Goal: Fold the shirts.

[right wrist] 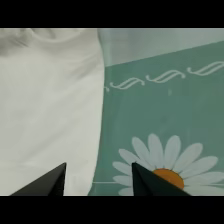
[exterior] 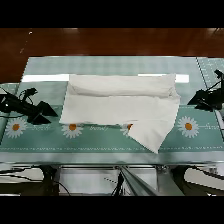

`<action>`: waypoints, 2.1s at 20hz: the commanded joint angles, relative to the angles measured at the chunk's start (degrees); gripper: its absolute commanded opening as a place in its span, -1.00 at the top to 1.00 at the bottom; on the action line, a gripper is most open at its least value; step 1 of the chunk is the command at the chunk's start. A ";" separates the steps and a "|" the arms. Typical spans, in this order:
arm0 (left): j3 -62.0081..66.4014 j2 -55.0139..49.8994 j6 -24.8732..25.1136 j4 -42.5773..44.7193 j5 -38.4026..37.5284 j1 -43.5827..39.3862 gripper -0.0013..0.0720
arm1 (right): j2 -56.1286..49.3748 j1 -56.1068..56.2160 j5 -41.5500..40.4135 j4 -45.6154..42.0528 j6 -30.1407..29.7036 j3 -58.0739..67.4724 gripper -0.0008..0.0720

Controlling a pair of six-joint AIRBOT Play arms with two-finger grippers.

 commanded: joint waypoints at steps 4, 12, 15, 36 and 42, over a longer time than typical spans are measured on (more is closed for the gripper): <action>-3.37 -0.85 0.42 -3.50 10.80 -4.92 -0.79 | 3.58 -1.38 -4.55 5.62 -2.45 -4.48 -0.37; -3.37 -7.41 1.16 -11.39 15.69 -14.25 0.91 | 3.61 -1.38 1.66 3.74 -0.44 -4.50 -0.37; -3.34 -7.32 1.42 -11.41 14.34 -13.49 0.91 | 5.46 -1.49 3.58 -4.20 -0.39 -8.92 -0.37; 1.03 -3.34 7.32 -14.97 11.50 -13.38 0.91 | 16.02 14.86 -17.05 15.54 -2.27 -27.04 0.88; 17.07 0.92 7.28 -27.93 19.52 -15.23 0.91 | 18.38 14.93 -30.34 17.53 -3.82 -10.40 0.88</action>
